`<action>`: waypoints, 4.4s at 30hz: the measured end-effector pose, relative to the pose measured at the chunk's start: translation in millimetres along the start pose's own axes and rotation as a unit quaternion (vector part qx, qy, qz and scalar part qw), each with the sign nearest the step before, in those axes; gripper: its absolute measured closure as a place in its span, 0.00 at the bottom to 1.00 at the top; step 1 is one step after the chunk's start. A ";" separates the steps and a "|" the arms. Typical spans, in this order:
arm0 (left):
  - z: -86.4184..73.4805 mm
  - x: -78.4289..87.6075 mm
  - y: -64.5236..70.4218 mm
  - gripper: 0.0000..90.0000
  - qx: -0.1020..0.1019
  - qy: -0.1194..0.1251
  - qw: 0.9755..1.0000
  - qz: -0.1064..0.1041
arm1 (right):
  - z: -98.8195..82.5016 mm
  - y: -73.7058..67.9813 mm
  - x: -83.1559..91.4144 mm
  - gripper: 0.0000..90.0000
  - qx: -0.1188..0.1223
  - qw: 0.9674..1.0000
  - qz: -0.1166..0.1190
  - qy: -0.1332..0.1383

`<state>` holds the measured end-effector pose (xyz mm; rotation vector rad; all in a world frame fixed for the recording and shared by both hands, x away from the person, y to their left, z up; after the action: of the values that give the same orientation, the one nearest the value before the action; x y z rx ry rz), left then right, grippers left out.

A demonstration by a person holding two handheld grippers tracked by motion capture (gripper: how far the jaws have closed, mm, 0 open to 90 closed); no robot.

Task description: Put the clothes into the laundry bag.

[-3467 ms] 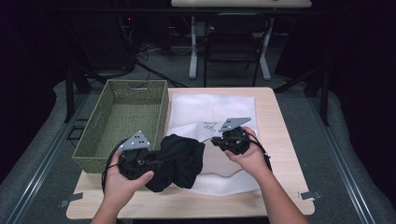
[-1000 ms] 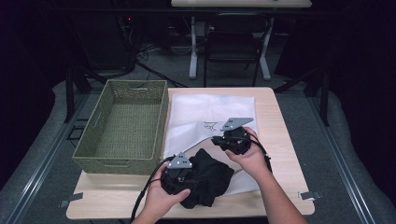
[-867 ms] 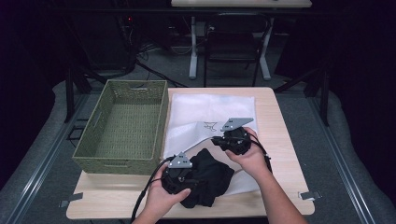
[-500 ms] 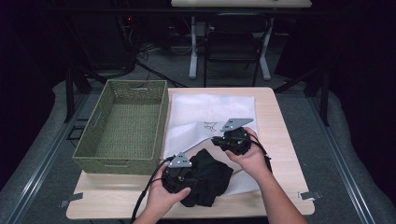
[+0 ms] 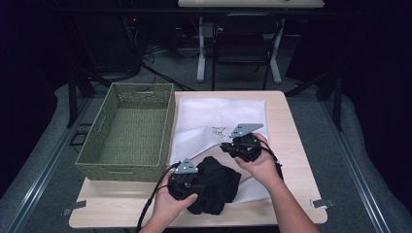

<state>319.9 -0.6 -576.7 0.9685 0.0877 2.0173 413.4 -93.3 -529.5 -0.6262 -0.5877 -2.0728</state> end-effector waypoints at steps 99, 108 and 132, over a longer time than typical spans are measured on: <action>69.6 -38.0 -41.3 0.76 0.046 0.102 0.987 0.113 | 12.0 -1.3 11.9 0.97 0.000 1.000 -0.002 0.030; 60.6 -44.0 -41.8 0.76 0.039 0.082 0.989 0.112 | 10.9 -0.3 11.9 0.97 -0.001 1.000 -0.002 0.028; 33.9 -43.1 -53.9 0.59 0.040 0.057 0.990 0.124 | 6.0 -2.1 6.6 0.97 0.001 1.000 0.000 0.018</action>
<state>392.6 -8.5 -600.4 0.9502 0.1154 2.3131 409.6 -92.6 -521.2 -0.5866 -0.5686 -2.0799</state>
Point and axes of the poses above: each handheld gripper's, and its own axes: x roughly backward along the jaws, z roughly out of its top, y roughly to its right, the point moved 10 cm from there along -x, roughly forward along the jaws, and after that the axes turned 11 degrees about x, right-handed, at the moved point
